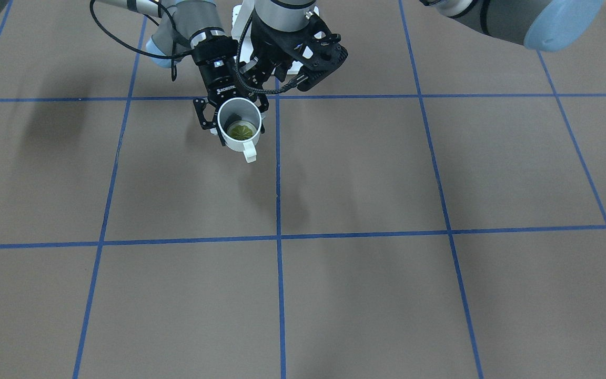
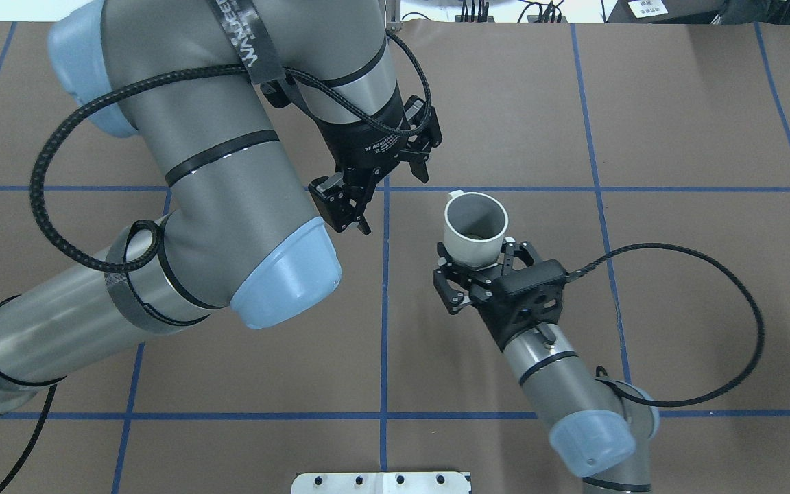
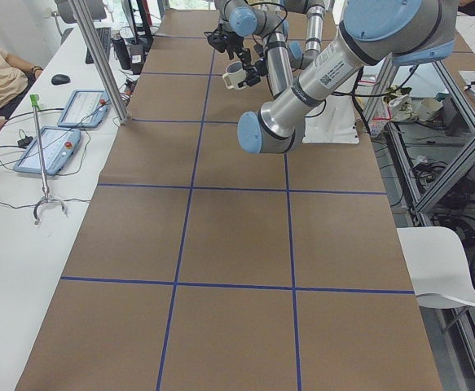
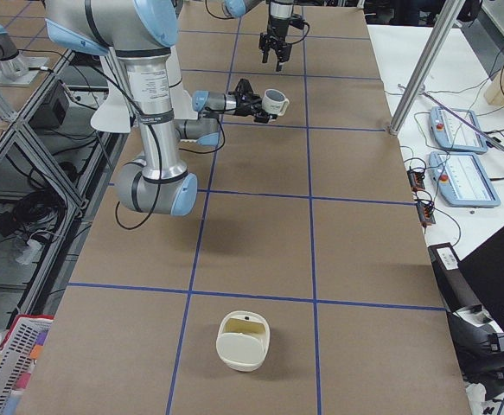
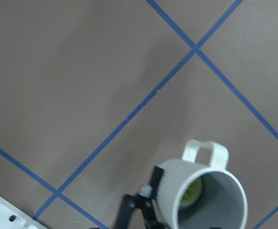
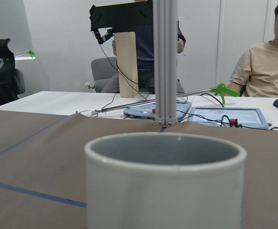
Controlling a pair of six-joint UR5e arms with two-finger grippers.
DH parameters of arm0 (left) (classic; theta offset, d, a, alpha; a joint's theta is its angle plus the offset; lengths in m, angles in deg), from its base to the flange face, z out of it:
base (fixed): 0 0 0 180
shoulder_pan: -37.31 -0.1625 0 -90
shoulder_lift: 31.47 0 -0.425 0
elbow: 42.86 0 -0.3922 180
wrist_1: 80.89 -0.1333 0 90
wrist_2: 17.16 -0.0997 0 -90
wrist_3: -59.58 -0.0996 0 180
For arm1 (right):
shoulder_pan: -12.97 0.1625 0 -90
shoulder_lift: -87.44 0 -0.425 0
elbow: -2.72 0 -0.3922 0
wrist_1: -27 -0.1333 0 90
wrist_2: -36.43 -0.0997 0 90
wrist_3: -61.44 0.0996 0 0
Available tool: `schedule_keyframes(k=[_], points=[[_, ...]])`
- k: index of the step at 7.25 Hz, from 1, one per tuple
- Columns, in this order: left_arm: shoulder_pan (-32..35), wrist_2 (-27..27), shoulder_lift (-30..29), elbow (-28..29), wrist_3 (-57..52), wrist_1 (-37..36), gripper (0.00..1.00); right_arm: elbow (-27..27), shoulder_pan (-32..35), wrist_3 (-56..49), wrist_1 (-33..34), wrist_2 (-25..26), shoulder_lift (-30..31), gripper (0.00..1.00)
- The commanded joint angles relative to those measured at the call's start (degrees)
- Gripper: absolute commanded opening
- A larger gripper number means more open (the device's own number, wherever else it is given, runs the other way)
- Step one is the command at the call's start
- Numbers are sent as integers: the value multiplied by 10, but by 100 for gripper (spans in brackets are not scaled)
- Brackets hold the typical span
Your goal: Left arm hands cup to right arm to dump lemon
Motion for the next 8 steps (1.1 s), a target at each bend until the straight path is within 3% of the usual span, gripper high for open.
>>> schedule_keyframes(k=[1,2,4,5,7,8], points=[[1,0,6,-3,1,-2,100,-7,34,44,-179,-10,129,0],[0,-1,6,-3,1,-2,100,-7,48,95,-248,-11,199,0],[-4,-2,6,-2,2,-2,100,5,52,166,-447,-11,333,0],[-6,-11,6,-2,2,-2,100,53,51,196,-549,-11,386,0],[-7,-13,6,-2,9,-1,100,315,49,306,-822,-19,385,0],[-8,-13,5,-2,13,-1,100,348,49,361,-853,-19,375,0]])
